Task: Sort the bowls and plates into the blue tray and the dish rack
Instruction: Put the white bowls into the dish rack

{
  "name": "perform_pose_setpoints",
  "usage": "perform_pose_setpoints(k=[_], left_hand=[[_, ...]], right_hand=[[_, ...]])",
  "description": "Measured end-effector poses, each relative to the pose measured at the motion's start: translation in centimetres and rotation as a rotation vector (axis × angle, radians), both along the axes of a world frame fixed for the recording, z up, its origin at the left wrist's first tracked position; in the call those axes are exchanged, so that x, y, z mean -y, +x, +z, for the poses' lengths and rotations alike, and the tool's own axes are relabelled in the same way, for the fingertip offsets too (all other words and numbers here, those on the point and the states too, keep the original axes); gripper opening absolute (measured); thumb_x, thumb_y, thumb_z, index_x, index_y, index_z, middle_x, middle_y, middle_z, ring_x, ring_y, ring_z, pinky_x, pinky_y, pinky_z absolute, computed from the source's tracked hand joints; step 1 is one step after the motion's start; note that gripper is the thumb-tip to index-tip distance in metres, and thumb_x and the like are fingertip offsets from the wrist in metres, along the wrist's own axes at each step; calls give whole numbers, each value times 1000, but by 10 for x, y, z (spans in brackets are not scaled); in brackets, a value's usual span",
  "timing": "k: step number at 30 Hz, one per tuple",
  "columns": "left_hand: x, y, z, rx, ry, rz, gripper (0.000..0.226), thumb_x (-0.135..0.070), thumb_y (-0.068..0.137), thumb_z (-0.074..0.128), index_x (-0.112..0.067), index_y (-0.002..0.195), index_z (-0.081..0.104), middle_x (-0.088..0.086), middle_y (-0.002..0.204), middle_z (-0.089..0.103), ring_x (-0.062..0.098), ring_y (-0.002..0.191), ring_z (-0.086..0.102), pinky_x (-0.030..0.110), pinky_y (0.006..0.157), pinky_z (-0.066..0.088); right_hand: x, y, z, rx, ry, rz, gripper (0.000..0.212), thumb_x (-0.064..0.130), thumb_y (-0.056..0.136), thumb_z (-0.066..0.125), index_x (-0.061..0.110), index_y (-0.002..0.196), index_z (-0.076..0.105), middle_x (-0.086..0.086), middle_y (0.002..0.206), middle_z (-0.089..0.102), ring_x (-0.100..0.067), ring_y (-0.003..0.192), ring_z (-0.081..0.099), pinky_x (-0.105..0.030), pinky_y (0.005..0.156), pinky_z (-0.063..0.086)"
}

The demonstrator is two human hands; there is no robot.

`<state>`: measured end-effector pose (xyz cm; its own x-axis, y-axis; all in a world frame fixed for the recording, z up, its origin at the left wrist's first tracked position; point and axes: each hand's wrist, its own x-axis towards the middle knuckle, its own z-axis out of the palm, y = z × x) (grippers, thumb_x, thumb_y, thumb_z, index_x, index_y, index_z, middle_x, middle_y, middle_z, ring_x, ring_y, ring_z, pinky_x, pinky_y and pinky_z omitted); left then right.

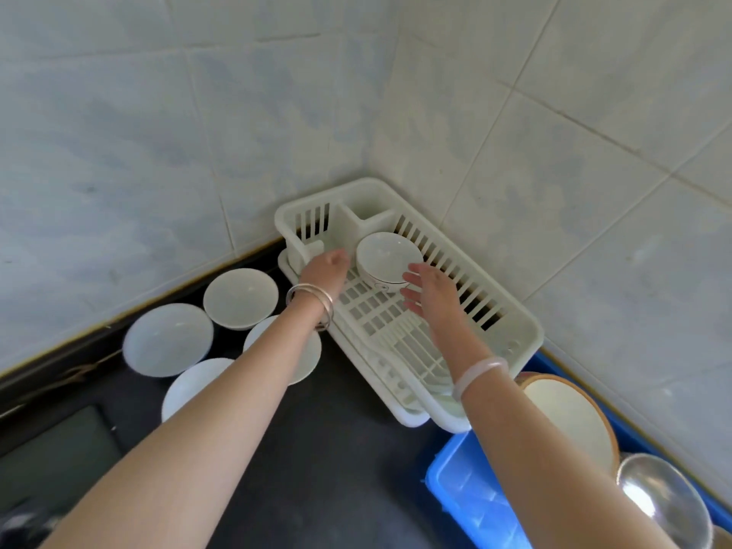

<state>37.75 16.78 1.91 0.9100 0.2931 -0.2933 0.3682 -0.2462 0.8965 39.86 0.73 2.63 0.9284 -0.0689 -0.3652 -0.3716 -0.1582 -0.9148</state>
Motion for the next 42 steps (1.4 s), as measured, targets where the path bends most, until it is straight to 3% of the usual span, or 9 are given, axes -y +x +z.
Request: perform_pose_setpoints(k=[5,8,14,17,21,25,33,36,42], left_hand=[[-22,-92,-6,74,172,127,33,-20,94,43,-17,125,57,5,127,61,23,118,55,23,92,37],[-32,-144,-22,10,182,226,35,-16,93,45,-17,126,56,4,129,60,25,119,54,31,99,39],[-62,-216,-62,-120,326,390,44,-9,89,51,-15,132,49,7,140,49,29,128,44,36,106,32],[-71,-232,-76,-116,337,467,51,-4,86,55,-13,135,44,9,148,38,26,137,34,41,111,30],[-79,-238,-87,-125,-17,612,55,-4,87,54,-15,139,39,9,140,49,25,127,48,39,107,36],[-82,-238,-96,-85,-261,694,47,1,86,52,-12,131,49,10,132,57,23,122,52,37,106,38],[-90,-238,-107,-51,-509,735,50,1,85,57,-17,131,50,9,134,55,24,124,50,48,108,37],[-90,-239,-108,-44,-525,728,51,-1,85,57,-19,131,49,8,135,54,23,125,50,48,108,37],[-94,-237,-107,-39,-526,714,46,-5,88,54,-18,132,49,11,132,55,25,123,51,44,105,40]], right_hand=[[-39,-65,15,102,-15,170,23,27,98,40,27,93,63,6,93,69,-13,83,66,-25,69,52],[-61,-96,-2,23,-77,275,20,27,96,42,27,87,60,-1,95,68,-17,84,64,-32,75,54],[-81,-120,-56,-7,-489,377,41,28,95,49,13,134,49,-6,128,60,-20,112,57,-31,88,46],[-90,-118,-73,-38,-587,392,38,27,93,52,12,128,54,-7,115,66,-21,95,62,-26,70,48],[-101,-113,-87,-253,-337,208,24,14,90,55,6,112,61,-13,98,65,-21,71,65,-39,75,60],[-105,-111,-89,-321,-94,32,26,-2,87,53,-5,111,62,-20,108,65,-22,71,67,-29,64,59],[-103,-124,-53,-184,-41,58,18,-3,86,55,11,80,64,-12,94,69,-23,78,70,-21,55,58],[-112,-129,-41,-152,-83,170,15,-1,85,59,12,88,67,-10,89,70,-22,78,71,-31,66,61],[-141,-141,-39,-157,-305,366,20,5,83,63,18,68,65,-6,73,70,-19,67,72,-39,73,61]])
